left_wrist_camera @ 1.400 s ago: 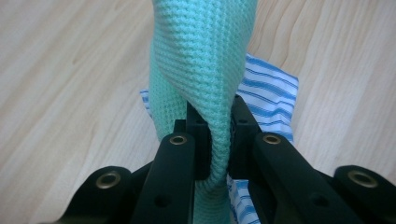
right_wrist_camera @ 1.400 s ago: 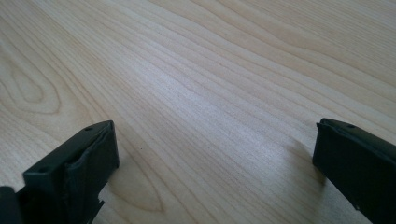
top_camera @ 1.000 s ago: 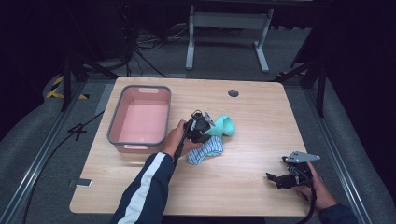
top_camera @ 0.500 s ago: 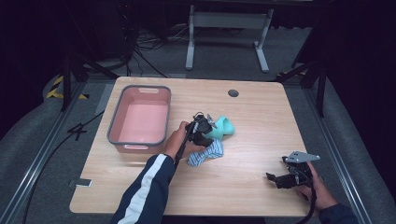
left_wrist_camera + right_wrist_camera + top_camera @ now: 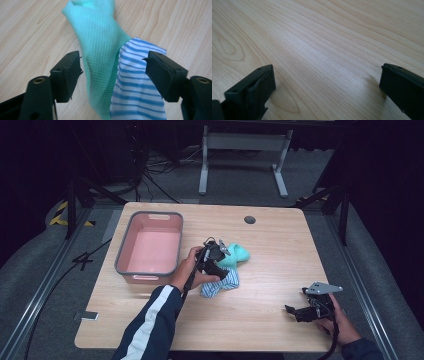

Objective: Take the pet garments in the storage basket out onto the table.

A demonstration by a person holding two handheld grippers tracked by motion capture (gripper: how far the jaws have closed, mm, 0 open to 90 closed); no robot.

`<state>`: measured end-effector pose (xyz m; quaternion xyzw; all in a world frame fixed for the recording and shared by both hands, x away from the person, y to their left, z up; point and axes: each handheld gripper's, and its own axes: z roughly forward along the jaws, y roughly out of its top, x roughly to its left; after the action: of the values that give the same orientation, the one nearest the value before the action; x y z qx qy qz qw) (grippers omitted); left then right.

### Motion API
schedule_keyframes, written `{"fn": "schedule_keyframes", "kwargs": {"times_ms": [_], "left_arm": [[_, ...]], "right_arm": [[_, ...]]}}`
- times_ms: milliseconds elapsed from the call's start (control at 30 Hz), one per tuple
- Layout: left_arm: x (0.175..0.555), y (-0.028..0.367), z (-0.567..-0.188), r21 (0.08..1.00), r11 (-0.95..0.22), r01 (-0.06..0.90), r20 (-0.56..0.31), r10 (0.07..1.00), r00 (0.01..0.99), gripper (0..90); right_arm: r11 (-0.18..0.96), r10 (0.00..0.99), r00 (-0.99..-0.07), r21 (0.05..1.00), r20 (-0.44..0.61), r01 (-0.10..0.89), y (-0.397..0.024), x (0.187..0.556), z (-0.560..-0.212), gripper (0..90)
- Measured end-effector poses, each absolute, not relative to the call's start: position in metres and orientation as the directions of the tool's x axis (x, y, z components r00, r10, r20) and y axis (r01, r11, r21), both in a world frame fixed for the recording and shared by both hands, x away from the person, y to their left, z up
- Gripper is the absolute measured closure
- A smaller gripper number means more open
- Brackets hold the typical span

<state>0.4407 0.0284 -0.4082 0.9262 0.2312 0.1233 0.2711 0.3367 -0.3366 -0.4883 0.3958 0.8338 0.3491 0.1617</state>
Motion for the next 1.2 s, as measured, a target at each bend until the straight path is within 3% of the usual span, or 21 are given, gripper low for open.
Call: {"fn": "schedule_keyframes", "kwargs": {"times_ms": [233, 1200], "left_arm": [[0.431, 0.037, -0.396, 0.584, -0.746, 0.319, 0.106, 0.46, 0.882, 27.2], [0.375, 0.079, -0.396, 0.499, -0.837, 0.226, 0.215, 0.372, 0.903, 20.6]], "right_arm": [[0.443, 0.773, -0.634, 0.71, 0.007, 0.547, -0.337, 0.337, -0.488, 0.7], [0.443, 0.773, -0.634, 0.71, 0.007, 0.547, -0.337, 0.337, -0.488, 0.7]]}}
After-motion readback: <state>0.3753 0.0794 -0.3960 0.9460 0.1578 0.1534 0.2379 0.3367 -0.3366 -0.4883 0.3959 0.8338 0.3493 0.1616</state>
